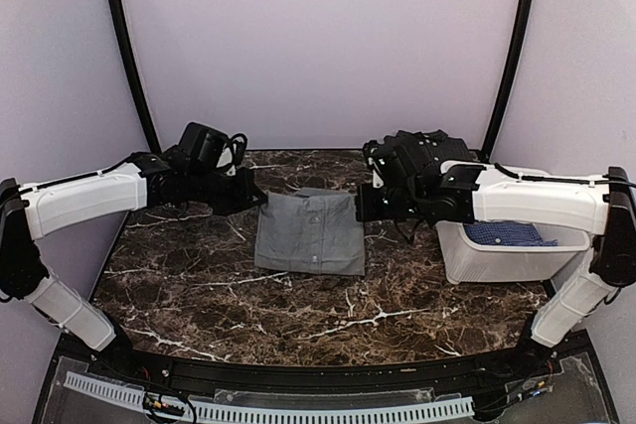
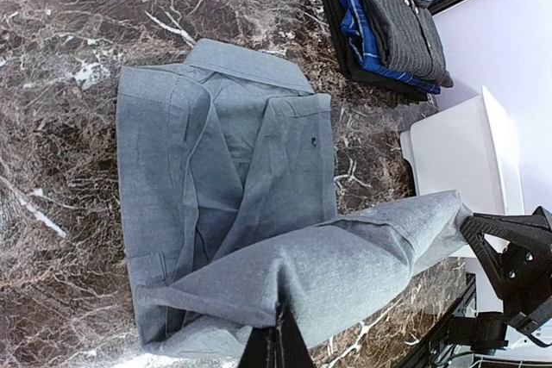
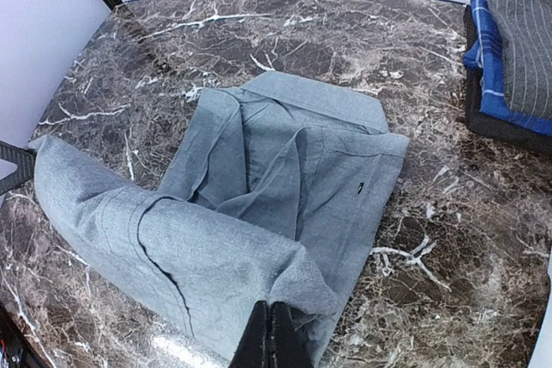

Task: Fold and stack the long sleeve shirts
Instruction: Smooth out the square-folded shirt at the center of the board.

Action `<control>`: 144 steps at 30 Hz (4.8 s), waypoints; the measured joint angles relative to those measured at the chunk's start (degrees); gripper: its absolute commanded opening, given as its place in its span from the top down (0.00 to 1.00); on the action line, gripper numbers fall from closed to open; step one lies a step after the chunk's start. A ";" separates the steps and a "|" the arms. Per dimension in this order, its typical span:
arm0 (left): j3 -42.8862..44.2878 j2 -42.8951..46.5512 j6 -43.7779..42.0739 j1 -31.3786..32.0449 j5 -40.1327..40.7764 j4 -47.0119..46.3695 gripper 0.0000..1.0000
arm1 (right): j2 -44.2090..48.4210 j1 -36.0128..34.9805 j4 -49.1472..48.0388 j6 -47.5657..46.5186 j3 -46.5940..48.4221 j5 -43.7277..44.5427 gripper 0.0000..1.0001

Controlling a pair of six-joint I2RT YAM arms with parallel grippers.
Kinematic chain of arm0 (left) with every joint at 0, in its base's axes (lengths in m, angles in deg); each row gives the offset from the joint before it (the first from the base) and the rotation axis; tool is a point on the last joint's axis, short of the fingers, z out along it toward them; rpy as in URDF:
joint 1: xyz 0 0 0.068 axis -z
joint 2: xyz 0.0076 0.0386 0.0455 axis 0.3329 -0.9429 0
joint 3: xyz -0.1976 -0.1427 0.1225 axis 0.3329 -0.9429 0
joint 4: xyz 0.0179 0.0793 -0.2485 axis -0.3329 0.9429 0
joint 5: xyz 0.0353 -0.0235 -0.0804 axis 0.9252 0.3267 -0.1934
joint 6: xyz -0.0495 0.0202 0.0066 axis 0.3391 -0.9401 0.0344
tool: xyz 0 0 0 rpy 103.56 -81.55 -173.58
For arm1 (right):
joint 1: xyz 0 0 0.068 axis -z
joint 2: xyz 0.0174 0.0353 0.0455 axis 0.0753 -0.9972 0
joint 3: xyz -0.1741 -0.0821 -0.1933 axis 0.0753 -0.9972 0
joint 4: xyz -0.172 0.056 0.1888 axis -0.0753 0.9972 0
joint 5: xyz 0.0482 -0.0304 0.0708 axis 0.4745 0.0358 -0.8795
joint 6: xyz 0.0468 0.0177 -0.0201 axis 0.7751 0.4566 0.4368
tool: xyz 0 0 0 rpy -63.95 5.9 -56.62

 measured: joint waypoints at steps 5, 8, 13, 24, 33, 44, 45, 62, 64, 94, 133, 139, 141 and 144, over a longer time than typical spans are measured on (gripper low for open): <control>1.97 0.00 -0.70 0.00 -0.09 0.00 1.00 | 1.66 -0.15 -0.11 -0.15 0.00 1.27 1.00; 3.06 -0.02 -1.20 0.02 -0.11 0.11 1.00 | 1.68 -0.15 -0.02 -0.22 0.00 1.84 1.00; 5.38 -0.26 -1.92 0.04 -0.13 0.33 1.00 | 1.68 -0.15 0.28 -0.39 0.17 2.58 1.00; 8.63 -1.27 -2.99 0.11 -0.17 1.64 1.00 | 1.79 -0.15 1.01 -0.87 1.92 4.24 1.00; 17.40 -10.73 -5.09 -1.20 0.83 2.05 1.00 | -3.21 6.29 -0.09 -3.21 5.84 1.81 1.00; 37.64 -43.82 -6.80 -10.71 -1.07 -2.82 1.00 | -36.68 18.82 -2.47 -7.08 27.08 -6.84 1.00; 40.00 -46.95 -6.84 -11.13 -1.20 -2.67 1.00 | -39.50 19.43 -1.97 -7.23 29.44 -7.28 1.00; 24.13 -42.01 -1.75 -7.80 -0.72 -7.37 1.00 | -41.97 17.05 -1.88 -7.58 28.92 -9.73 1.00; 16.02 -36.06 0.13 -6.25 0.94 -7.91 1.00 | -39.67 14.78 -2.75 -7.50 25.31 -9.97 1.00; 0.59 -22.01 0.46 -7.96 3.74 -11.72 0.92 | -27.32 12.15 -6.03 -6.47 13.22 -7.87 1.00; -5.90 -22.05 -6.29 3.23 -17.27 -10.78 0.80 | -35.04 14.82 -0.02 -2.86 21.05 -7.87 1.00; -6.14 -22.16 -6.16 3.15 -15.96 -11.15 0.80 | -35.04 15.06 0.96 -3.39 21.86 -8.00 0.84; -6.12 -21.75 -6.08 3.15 -15.50 -10.78 0.80 | -35.01 15.08 1.46 -3.93 22.45 -7.93 0.72; -5.55 -20.35 -5.60 3.21 -14.40 -8.74 0.80 | -34.49 15.17 2.89 -5.07 22.99 -7.96 0.61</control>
